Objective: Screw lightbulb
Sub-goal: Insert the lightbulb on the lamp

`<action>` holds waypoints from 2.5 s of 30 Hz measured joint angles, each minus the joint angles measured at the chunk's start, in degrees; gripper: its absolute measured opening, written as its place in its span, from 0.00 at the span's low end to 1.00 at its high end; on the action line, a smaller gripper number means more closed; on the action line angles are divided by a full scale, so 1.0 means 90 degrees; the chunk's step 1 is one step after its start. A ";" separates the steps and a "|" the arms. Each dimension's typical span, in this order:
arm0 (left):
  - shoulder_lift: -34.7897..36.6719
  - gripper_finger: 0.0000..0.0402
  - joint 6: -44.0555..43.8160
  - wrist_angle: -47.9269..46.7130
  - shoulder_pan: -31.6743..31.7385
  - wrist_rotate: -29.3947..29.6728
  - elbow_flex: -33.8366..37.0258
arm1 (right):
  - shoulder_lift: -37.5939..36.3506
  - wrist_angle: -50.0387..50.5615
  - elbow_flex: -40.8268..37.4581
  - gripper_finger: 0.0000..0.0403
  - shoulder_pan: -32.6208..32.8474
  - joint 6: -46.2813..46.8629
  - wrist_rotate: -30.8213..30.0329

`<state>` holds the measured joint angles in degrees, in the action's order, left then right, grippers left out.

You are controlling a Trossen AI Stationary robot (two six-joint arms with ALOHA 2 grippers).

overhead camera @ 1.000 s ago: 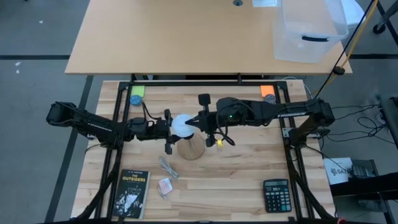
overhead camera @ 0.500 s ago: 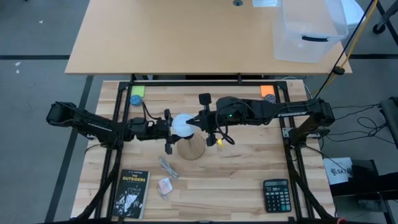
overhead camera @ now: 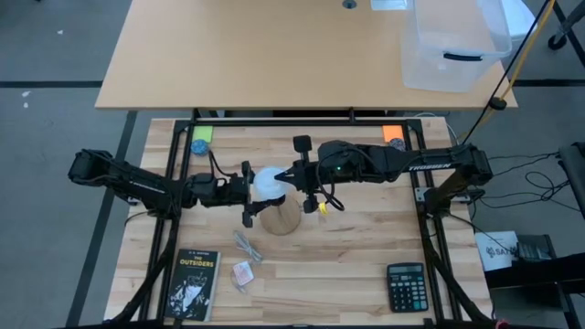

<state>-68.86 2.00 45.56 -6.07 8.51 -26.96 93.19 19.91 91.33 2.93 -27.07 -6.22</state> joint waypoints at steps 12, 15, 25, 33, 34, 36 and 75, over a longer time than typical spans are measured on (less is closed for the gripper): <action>0.0005 0.68 0.0000 -0.0029 -0.0177 0.0742 0.0000 | 0.0005 0.0166 -0.0005 0.00 -0.0001 0.0102 0.0017; 0.0007 0.68 -0.0002 -0.0167 -0.0174 0.0854 -0.0002 | 0.0008 0.0164 -0.0007 0.00 0.0001 0.0100 0.0019; 0.0012 0.68 -0.0034 -0.0362 -0.0182 0.1066 -0.0012 | 0.0010 0.0166 -0.0012 0.00 0.0063 0.0122 -0.0026; 0.0015 0.68 -0.0056 -0.0535 -0.0182 0.1100 -0.0015 | 0.0010 0.0260 -0.0015 0.00 0.0096 0.0347 -0.0006; 0.0015 0.68 -0.0058 -0.0558 -0.0182 0.1100 -0.0015 | 0.0010 0.0261 -0.0015 0.00 0.0107 0.0373 -0.0005; 0.0017 0.68 -0.0058 -0.0618 -0.0182 0.1110 -0.0015 | 0.0010 0.0266 -0.0017 0.00 0.0142 0.0410 0.0000; -0.0506 0.68 -0.0205 0.0189 -0.1212 0.3318 -0.0185 | 0.0012 0.0259 -0.0019 0.00 0.0188 0.0546 -0.0467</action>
<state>-73.41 0.16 47.26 -16.98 38.37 -28.62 93.30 22.24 91.15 4.62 -22.15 -10.42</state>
